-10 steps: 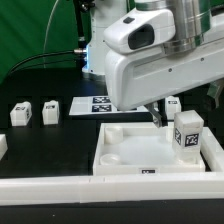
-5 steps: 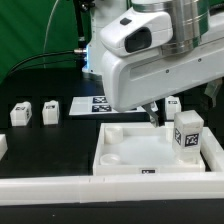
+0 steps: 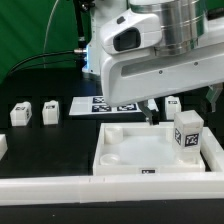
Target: Assemble one leg
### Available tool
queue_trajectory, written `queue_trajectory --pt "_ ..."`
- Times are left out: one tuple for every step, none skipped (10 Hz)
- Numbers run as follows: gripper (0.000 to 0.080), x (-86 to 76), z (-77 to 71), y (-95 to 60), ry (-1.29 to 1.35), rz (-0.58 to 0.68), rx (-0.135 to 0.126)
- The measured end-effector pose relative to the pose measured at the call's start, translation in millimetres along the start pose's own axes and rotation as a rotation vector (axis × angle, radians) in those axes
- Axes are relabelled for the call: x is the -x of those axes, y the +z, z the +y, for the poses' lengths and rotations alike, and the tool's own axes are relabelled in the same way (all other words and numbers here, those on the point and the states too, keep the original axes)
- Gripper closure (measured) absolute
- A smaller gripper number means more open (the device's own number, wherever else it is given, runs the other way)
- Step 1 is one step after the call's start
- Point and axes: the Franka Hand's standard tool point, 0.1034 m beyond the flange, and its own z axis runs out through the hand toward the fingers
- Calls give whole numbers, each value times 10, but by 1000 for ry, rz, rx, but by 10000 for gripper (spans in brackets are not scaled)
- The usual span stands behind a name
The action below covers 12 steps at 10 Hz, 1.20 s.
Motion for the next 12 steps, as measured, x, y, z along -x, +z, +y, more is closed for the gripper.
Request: queue_trajectory --pt "150 2 19 10 6 -1 -2" --pt "150 2 15 10 4 -1 -3" --pt "150 2 14 10 4 -1 -3" --pt "150 2 14 11 4 -1 -3" --pt "150 -1 12 11 2 -1 -3" --pt "150 -49 -2 12 -16 3 -5" --pt "150 -99 -1 39 -28 6 -7" --pt "150 -121 0 59 -28 6 -8" --pt "150 -119 -4 70 -29 5 -8" --pt "150 -116 -11 82 -29 4 -8" --pt "150 -119 -10 94 -29 7 -8" --pt "150 -111 -21 109 -29 9 -8"
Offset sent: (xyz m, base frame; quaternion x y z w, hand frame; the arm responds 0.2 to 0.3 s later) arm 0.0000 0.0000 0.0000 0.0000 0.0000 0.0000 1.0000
